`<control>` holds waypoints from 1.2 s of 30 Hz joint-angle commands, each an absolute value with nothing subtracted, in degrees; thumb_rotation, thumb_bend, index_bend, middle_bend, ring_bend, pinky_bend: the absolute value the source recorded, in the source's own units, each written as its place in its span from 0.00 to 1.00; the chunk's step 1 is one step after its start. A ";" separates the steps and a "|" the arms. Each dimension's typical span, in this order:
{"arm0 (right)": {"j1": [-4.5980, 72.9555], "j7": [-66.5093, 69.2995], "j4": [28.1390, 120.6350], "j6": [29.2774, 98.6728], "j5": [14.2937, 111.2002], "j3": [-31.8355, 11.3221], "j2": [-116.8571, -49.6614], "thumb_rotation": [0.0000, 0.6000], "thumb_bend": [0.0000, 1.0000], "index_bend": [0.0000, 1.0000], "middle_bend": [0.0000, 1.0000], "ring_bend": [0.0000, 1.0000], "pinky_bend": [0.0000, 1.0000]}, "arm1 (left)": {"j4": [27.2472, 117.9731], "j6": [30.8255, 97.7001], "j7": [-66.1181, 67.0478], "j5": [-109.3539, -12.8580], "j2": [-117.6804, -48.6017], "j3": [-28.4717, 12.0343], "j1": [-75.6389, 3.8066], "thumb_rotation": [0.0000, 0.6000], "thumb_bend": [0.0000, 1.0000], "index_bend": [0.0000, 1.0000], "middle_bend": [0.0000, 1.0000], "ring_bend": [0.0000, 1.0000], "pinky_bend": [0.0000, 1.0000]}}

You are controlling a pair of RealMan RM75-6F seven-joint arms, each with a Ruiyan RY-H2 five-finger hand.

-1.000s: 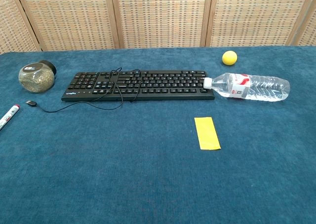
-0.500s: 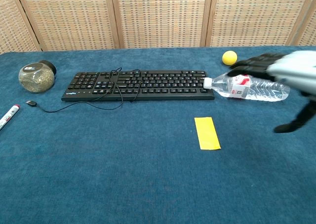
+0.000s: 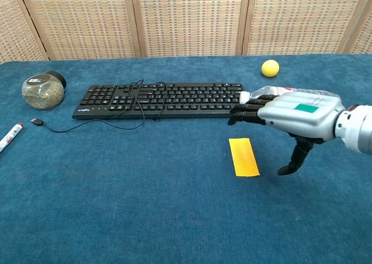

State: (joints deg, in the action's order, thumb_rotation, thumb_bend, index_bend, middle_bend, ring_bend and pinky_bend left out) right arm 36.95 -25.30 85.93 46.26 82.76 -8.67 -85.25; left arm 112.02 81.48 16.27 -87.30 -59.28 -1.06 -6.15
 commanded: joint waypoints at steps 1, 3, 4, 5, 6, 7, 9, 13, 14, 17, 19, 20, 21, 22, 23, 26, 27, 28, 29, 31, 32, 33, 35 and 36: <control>37.64 -26.54 85.45 45.93 81.47 -8.51 -86.33 1.00 0.00 0.10 0.00 0.00 0.00 | 112.00 81.41 16.30 -87.18 -59.31 -1.04 -6.22 1.00 0.00 0.00 0.00 0.00 0.00; 37.96 -27.06 85.34 45.83 80.80 -8.51 -86.85 1.00 0.01 0.10 0.00 0.00 0.00 | 112.03 81.42 16.25 -87.09 -59.30 -1.05 -6.24 1.00 0.00 0.00 0.00 0.00 0.00; 38.23 -27.41 85.29 45.76 80.25 -8.58 -87.27 1.00 0.02 0.10 0.00 0.00 0.00 | 112.06 81.47 16.26 -87.06 -59.29 -1.08 -6.26 1.00 0.00 0.00 0.00 0.00 0.00; 38.45 -27.74 85.29 45.79 79.71 -8.66 -87.58 1.00 0.04 0.10 0.00 0.00 0.00 | 112.07 81.51 16.30 -87.08 -59.31 -1.06 -6.27 1.00 0.00 0.00 0.00 0.00 0.00; 38.67 -28.00 85.34 45.83 79.20 -8.75 -87.93 1.00 0.07 0.10 0.00 0.00 0.00 | 112.09 81.52 16.29 -87.10 -59.32 -1.04 -6.29 1.00 0.00 0.00 0.00 0.00 0.00; 39.15 -28.45 85.29 45.65 78.46 -8.89 -88.61 1.00 0.10 0.10 0.00 0.00 0.00 | 112.09 81.44 16.38 -87.08 -59.32 -0.99 -6.34 1.00 0.00 0.00 0.00 0.00 0.00; 39.80 -29.58 84.68 45.39 77.27 -8.95 -89.57 1.00 0.14 0.10 0.00 0.00 0.00 | 112.13 81.34 16.40 -87.07 -59.32 -0.93 -6.41 1.00 0.00 0.00 0.00 0.00 0.00; 40.91 -31.71 83.18 45.20 74.69 -8.78 -91.45 1.00 0.17 0.10 0.00 0.00 0.00 | 112.12 81.40 16.06 -86.77 -59.17 -0.99 -6.47 1.00 0.00 0.00 0.00 0.00 0.00; 41.07 -32.05 83.01 45.26 74.27 -8.70 -91.67 1.00 0.17 0.10 0.00 0.00 0.00 | 112.11 81.42 15.99 -86.75 -59.13 -0.99 -6.48 1.00 0.00 0.00 0.00 0.00 0.00; 41.52 -32.79 82.64 45.44 73.27 -8.41 -92.21 1.00 0.17 0.11 0.00 0.00 0.00 | 112.08 81.35 15.85 -86.63 -59.07 -1.01 -6.58 1.00 0.00 0.00 0.00 0.00 0.00; 41.72 -33.17 82.50 45.56 72.88 -8.14 -92.46 1.00 0.17 0.11 0.00 0.00 0.00 | 112.07 81.25 15.81 -86.52 -59.03 -1.00 -6.64 1.00 0.00 0.00 0.00 0.00 0.00; 41.85 -33.47 82.43 45.69 72.67 -7.87 -92.62 1.00 0.17 0.11 0.00 0.00 0.00 | 112.09 81.23 15.76 -86.46 -59.01 -0.99 -6.66 1.00 0.00 0.00 0.00 0.00 0.00; 41.92 -33.64 82.44 45.76 72.58 -7.73 -92.67 1.00 0.17 0.11 0.00 0.00 0.00 | 112.08 81.24 15.76 -86.46 -59.00 -0.99 -6.67 1.00 0.00 0.00 0.00 0.00 0.00; 42.02 -33.91 82.44 45.87 72.43 -7.55 -92.74 1.00 0.17 0.11 0.00 0.00 0.00 | 112.08 81.27 15.76 -86.47 -58.99 -0.99 -6.69 1.00 0.00 0.00 0.00 0.00 0.00; 42.08 -34.08 82.42 45.96 72.33 -7.45 -92.80 1.00 0.17 0.11 0.00 0.00 0.00 | 112.08 81.28 15.75 -86.47 -58.99 -0.99 -6.70 1.00 0.00 0.00 0.00 0.00 0.00; 42.30 -34.49 82.31 46.24 71.88 -7.20 -93.05 1.00 0.17 0.11 0.00 0.00 0.00 | 112.08 81.28 15.74 -86.39 -59.00 -0.97 -6.72 1.00 0.00 0.00 0.00 0.00 0.00; 42.40 -34.62 82.19 46.33 71.64 -7.14 -93.18 1.00 0.17 0.11 0.00 0.00 0.00 | 112.11 81.27 15.73 -86.37 -58.99 -0.95 -6.73 1.00 0.00 0.00 0.00 0.00 0.00; 42.48 -34.78 82.05 46.41 71.54 -7.07 -93.26 1.00 0.17 0.12 0.00 0.00 0.00 | 112.14 81.30 15.74 -86.37 -58.97 -0.93 -6.71 1.00 0.00 0.00 0.00 0.00 0.00; 42.56 -34.95 81.89 46.54 71.51 -7.00 -93.35 1.00 0.17 0.12 0.00 0.00 0.00 | 112.17 81.35 15.74 -86.41 -58.97 -0.91 -6.70 1.00 0.00 0.00 0.00 0.00 0.00; 42.73 -35.43 81.39 47.07 71.84 -6.73 -93.58 1.00 0.17 0.12 0.00 0.00 0.00 | 112.20 81.42 15.70 -86.45 -58.97 -0.86 -6.67 1.00 0.00 0.00 0.00 0.00 0.00; 42.78 -35.54 81.22 47.25 71.93 -6.63 -93.68 1.00 0.17 0.12 0.00 0.00 0.00 | 112.20 81.45 15.73 -86.42 -58.98 -0.87 -6.67 1.00 0.00 0.00 0.00 0.00 0.00; 42.84 -35.61 81.02 47.47 71.92 -6.55 -93.82 1.00 0.17 0.12 0.00 0.00 0.00 | 112.20 81.44 15.77 -86.38 -58.99 -0.86 -6.68 1.00 0.00 0.00 0.00 0.00 0.00; 42.90 -35.48 80.83 47.58 71.51 -6.50 -94.05 1.00 0.17 0.12 0.00 0.00 0.00 | 112.19 81.41 15.91 -86.35 -59.04 -0.83 -6.70 1.00 0.00 0.00 0.00 0.00 0.00; 42.93 -35.40 80.77 47.59 71.34 -6.49 -94.13 1.00 0.17 0.12 0.00 0.00 0.00 | 112.21 81.40 15.93 -86.37 -59.06 -0.80 -6.71 1.00 0.00 0.00 0.00 0.00 0.00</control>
